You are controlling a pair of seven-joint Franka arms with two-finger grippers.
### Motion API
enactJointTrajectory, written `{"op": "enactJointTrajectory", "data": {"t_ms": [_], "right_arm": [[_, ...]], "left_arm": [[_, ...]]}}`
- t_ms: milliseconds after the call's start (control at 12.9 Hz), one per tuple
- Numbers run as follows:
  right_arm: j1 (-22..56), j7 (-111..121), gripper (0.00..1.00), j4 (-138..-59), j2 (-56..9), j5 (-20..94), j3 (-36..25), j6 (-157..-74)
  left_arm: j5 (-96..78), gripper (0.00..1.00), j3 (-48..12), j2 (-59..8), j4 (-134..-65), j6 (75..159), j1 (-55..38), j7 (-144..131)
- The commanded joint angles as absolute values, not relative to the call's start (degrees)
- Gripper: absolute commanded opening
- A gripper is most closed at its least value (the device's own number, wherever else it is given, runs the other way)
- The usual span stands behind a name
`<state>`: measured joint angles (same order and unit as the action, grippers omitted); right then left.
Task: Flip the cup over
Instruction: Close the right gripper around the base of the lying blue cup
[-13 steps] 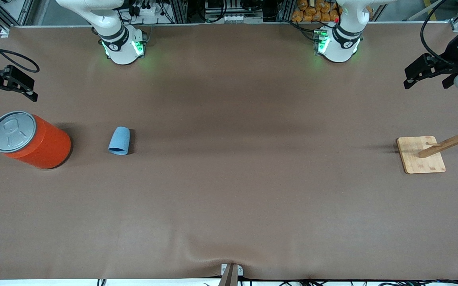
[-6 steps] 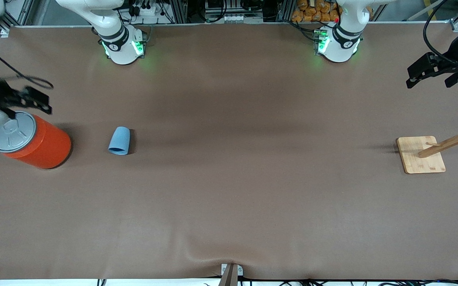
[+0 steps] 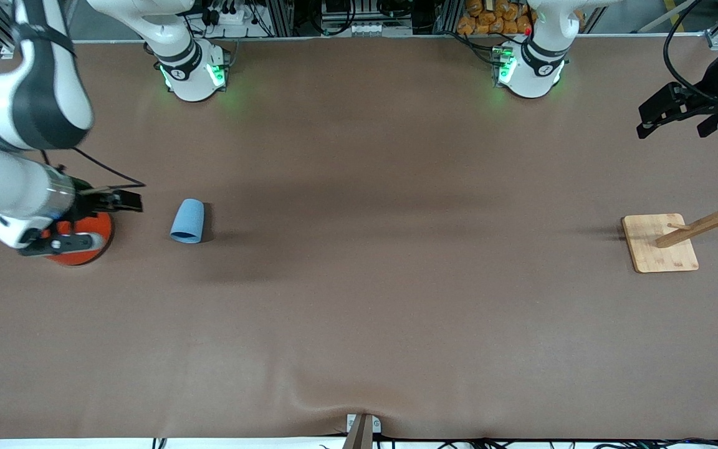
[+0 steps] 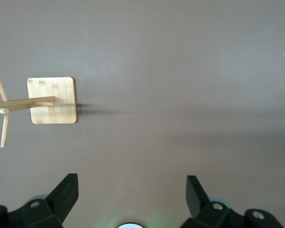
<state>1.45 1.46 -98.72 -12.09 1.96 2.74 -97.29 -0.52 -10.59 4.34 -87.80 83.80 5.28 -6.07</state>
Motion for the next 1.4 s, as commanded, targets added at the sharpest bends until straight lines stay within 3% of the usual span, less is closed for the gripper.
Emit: {"op": "enactJointTrajectory", "data": {"t_ms": [0, 233, 465, 1163, 1240, 1318], "right_arm": [[1.2, 0.1, 1.0, -114.4, -6.2, 4.5, 2.7, -108.6], [1.6, 0.1, 1.0, -126.0, -6.0, 5.2, 2.8, -122.9], [3.5, 0.1, 1.0, -132.3, -7.6, 5.2, 2.8, -133.7], [3.1, 0.6, 1.0, -135.3, -17.0, 5.2, 2.6, -148.2], [3.1, 0.6, 0.75, -135.3, -17.4, 5.2, 2.7, -148.6], [3.2, 0.2, 0.21, -134.9, -17.3, 5.2, 2.7, -147.8]], "left_arm": [[-1.3, 1.0, -10.6, 4.1, -86.7, 82.8, 5.7, -4.9], [-1.3, 1.0, -10.6, 4.1, -86.7, 82.8, 5.7, -5.0], [-1.3, 1.0, -10.6, 4.0, -86.9, 82.8, 5.7, -4.9], [-1.3, 1.0, -10.8, 4.0, -87.1, 82.7, 5.5, -4.9], [-1.3, 1.0, -10.8, 4.0, -87.1, 82.7, 5.5, -4.9], [-1.3, 1.0, -10.8, 4.0, -87.2, 82.7, 5.5, -4.9]]}}
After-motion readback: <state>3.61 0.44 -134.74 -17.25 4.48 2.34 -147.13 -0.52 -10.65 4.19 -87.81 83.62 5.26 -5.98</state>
